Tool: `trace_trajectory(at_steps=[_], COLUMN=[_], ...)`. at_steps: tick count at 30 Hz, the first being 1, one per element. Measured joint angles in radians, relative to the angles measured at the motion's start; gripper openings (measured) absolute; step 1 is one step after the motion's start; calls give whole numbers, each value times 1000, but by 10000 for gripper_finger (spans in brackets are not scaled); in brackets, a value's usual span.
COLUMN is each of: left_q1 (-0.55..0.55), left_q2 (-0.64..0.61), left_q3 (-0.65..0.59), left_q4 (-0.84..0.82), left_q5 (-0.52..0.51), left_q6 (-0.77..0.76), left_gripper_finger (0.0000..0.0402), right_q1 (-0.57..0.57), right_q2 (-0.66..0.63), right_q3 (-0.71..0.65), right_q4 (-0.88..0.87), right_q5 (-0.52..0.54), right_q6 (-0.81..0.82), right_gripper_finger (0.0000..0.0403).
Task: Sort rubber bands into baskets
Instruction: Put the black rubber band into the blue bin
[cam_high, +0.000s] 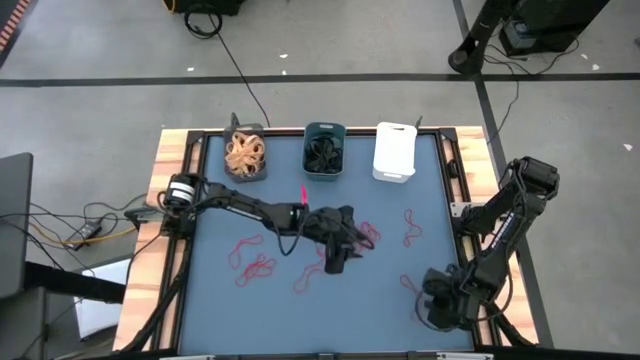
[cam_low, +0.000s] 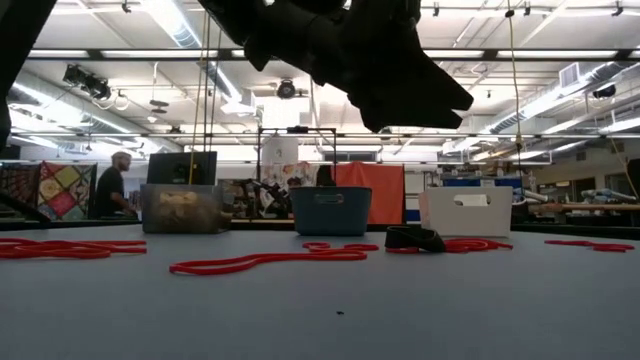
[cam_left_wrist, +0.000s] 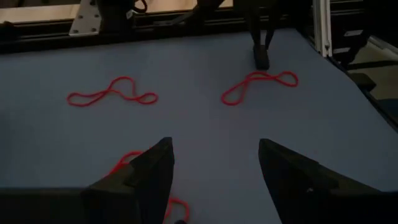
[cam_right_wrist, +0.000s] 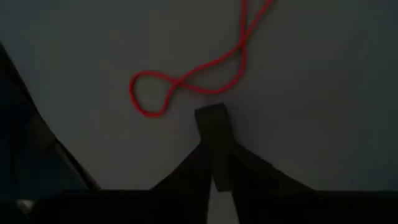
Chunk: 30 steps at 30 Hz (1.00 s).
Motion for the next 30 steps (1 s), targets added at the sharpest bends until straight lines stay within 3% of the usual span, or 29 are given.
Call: trace_trajectory(at_steps=[8, 11, 15, 17, 20, 26, 30], left_q1=[-16, -21, -22, -22, -21, -21, -21], left_q2=[2, 2, 2, 2, 2, 2, 2], left_q3=[0, 0, 0, 0, 0, 0, 0], left_q4=[12, 13, 13, 16, 23, 44, 46], left_q5=[0, 0, 0, 0, 0, 0, 0], left_q6=[0, 0, 0, 0, 0, -3, -3], left_gripper_finger=[236, 236, 236, 236, 236, 236, 236], right_q1=[42, 48, 45, 45, 44, 25, 4], right_q2=[37, 91, 143, 150, 139, 101, 87], right_q3=[0, 0, 7, 7, 3, -2, -2], right_q4=[11, 46, 75, 75, 67, 42, 33], right_q5=[41, 7, -54, -57, -57, -50, 44], right_q6=[-1, -17, -49, -50, -50, -46, -50], right_gripper_finger=[198, 250, 276, 262, 206, 27, 21])
